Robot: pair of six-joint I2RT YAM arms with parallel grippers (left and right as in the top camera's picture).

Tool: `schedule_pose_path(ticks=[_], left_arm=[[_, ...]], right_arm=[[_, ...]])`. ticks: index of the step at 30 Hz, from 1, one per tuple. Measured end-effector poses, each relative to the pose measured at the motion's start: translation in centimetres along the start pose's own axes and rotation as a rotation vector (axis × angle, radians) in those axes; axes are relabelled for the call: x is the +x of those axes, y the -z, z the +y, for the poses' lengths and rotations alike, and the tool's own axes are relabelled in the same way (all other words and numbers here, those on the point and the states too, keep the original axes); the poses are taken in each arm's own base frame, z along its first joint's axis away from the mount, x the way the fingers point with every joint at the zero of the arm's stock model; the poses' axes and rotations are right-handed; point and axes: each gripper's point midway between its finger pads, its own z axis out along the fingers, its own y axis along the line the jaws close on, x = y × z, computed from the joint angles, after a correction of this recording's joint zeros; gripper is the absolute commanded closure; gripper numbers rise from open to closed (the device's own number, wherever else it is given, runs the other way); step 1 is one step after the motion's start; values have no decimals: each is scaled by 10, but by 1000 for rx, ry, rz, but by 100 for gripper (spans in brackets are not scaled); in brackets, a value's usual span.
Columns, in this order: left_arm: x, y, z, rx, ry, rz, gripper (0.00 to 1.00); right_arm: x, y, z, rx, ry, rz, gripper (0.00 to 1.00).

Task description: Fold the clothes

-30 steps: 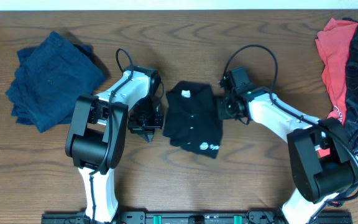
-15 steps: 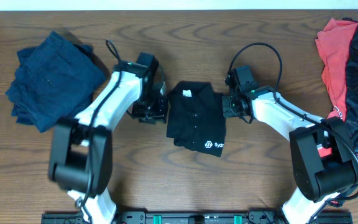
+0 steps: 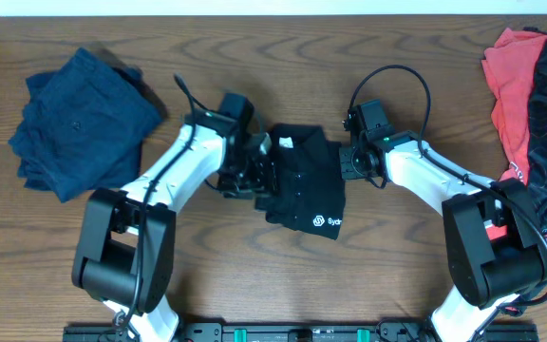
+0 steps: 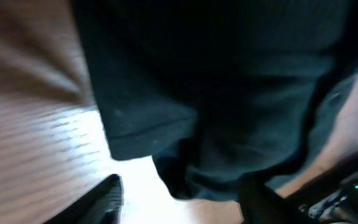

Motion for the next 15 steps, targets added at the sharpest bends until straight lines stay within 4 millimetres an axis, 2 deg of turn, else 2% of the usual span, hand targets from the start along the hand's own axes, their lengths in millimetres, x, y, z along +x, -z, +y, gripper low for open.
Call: schedule_pose_path(ticks=[2,4,15], left_arm=[[2,-5,1,4,2,0,61],[1,-8,1,9,-4,-6,64],[8,-23,3,59,-14,0,60]], right_arm=[[0,0,0,0,0,0,58],[0,0,0,1,0,2,58],[2,0,-1,4,0,10,58]])
